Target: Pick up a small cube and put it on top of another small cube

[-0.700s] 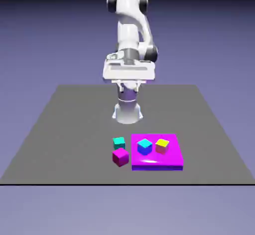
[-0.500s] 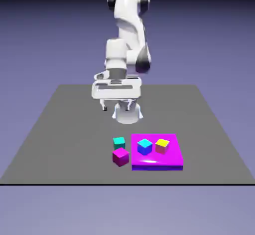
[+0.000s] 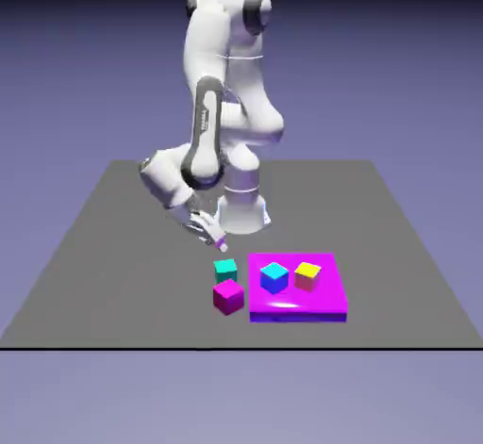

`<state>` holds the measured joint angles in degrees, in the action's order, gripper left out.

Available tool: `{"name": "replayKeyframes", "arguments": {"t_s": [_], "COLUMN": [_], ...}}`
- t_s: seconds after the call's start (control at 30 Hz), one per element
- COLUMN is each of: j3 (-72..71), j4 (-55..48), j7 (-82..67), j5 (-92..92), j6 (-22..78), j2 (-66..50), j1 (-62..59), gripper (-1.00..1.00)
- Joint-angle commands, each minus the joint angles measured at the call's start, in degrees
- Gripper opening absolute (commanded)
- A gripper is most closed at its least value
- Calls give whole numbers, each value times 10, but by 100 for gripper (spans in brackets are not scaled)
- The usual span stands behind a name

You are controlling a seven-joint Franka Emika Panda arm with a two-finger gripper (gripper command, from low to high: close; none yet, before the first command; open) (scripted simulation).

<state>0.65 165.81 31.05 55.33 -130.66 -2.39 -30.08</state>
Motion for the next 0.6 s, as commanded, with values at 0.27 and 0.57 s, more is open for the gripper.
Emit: {"name": "replayKeyframes", "arguments": {"t_s": [0.27,0.57], "j3": [3,5], "j4": [19,39], "j7": [-46,-92], "j5": [224,449], "j6": [176,351], "j2": [-142,-284], "j1": [-118,-240], "gripper": [0,0]}}
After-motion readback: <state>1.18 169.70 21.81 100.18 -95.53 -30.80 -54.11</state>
